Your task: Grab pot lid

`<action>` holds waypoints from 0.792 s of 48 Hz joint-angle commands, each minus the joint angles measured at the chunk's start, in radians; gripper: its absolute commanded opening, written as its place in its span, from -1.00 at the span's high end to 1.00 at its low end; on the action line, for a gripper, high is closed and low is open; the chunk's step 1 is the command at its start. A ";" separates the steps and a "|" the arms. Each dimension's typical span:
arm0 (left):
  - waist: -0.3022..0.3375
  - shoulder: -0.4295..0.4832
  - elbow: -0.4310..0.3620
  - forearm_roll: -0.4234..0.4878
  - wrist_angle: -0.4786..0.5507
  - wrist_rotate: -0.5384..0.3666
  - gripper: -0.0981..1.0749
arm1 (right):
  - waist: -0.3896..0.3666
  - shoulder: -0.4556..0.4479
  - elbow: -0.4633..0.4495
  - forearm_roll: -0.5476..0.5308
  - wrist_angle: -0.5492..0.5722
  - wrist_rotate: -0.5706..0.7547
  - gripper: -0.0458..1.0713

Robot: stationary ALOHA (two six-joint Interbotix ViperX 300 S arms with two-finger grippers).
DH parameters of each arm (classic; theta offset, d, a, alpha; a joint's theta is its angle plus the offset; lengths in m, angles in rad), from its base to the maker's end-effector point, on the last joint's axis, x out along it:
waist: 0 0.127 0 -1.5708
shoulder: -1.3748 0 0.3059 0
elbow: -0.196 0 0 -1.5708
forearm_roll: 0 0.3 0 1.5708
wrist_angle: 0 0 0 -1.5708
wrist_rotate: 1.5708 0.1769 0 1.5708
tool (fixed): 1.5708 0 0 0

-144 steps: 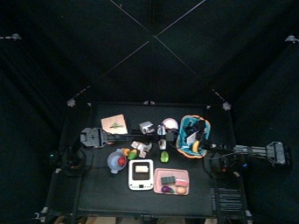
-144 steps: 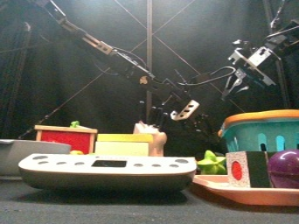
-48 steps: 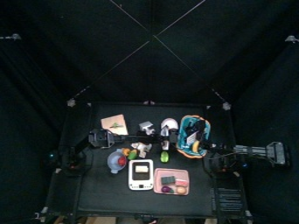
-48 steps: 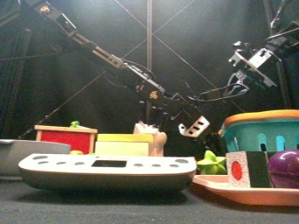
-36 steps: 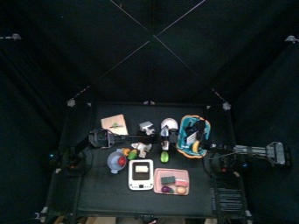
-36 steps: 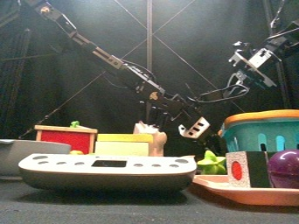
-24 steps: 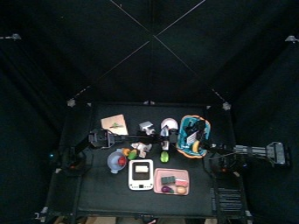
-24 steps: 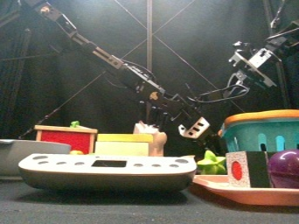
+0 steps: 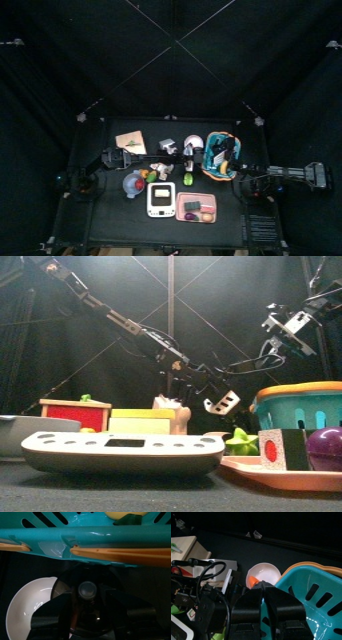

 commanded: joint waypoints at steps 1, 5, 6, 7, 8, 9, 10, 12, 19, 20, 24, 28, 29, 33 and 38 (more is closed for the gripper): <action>0.003 -0.017 -0.037 0.000 -0.002 -0.002 -0.46 | -0.005 -0.002 -0.011 -0.003 -0.002 -0.002 0.10; 0.003 -0.018 -0.038 0.000 -0.002 0.000 -0.41 | -0.005 -0.002 -0.011 -0.003 -0.002 -0.002 0.10; 0.002 -0.020 -0.038 0.000 0.000 0.000 -0.40 | -0.005 -0.002 -0.009 -0.003 -0.002 -0.002 0.10; 0.003 -0.020 -0.038 0.000 0.002 0.000 -0.39 | -0.005 -0.002 -0.009 -0.003 -0.002 -0.002 0.10; 0.002 -0.021 -0.038 0.002 0.005 0.000 -0.39 | -0.005 -0.002 -0.009 -0.003 -0.002 -0.002 0.10; 0.002 -0.025 -0.038 0.000 0.009 0.000 -0.39 | -0.005 -0.002 -0.009 -0.002 -0.002 -0.002 0.10; 0.002 -0.028 -0.038 0.000 0.014 0.000 -0.39 | -0.005 -0.002 -0.009 -0.003 -0.002 -0.002 0.10; -0.002 -0.034 -0.038 0.002 0.023 0.000 -0.39 | -0.005 -0.002 -0.008 -0.003 -0.002 -0.002 0.10; -0.005 -0.055 -0.038 0.002 0.035 0.000 -0.39 | -0.005 -0.002 -0.006 -0.002 -0.002 -0.002 0.10; -0.005 -0.057 -0.037 0.002 0.035 0.000 -0.38 | -0.005 -0.002 -0.006 -0.003 -0.002 -0.002 0.10; -0.005 -0.067 -0.038 0.000 0.035 -0.002 -0.38 | -0.005 -0.002 -0.006 -0.002 -0.002 -0.002 0.10; -0.006 -0.077 -0.038 0.000 0.037 -0.003 -0.38 | -0.005 -0.002 -0.006 -0.002 -0.002 -0.002 0.10; -0.005 -0.078 -0.037 -0.002 0.035 -0.003 -0.38 | -0.005 -0.002 -0.006 -0.002 -0.002 -0.002 0.10; -0.005 -0.092 -0.034 -0.006 0.037 -0.003 -0.38 | -0.005 -0.002 -0.005 -0.002 -0.002 -0.002 0.10; -0.005 -0.109 -0.029 -0.017 0.049 -0.003 -0.38 | -0.005 -0.002 -0.005 0.002 -0.002 -0.002 0.10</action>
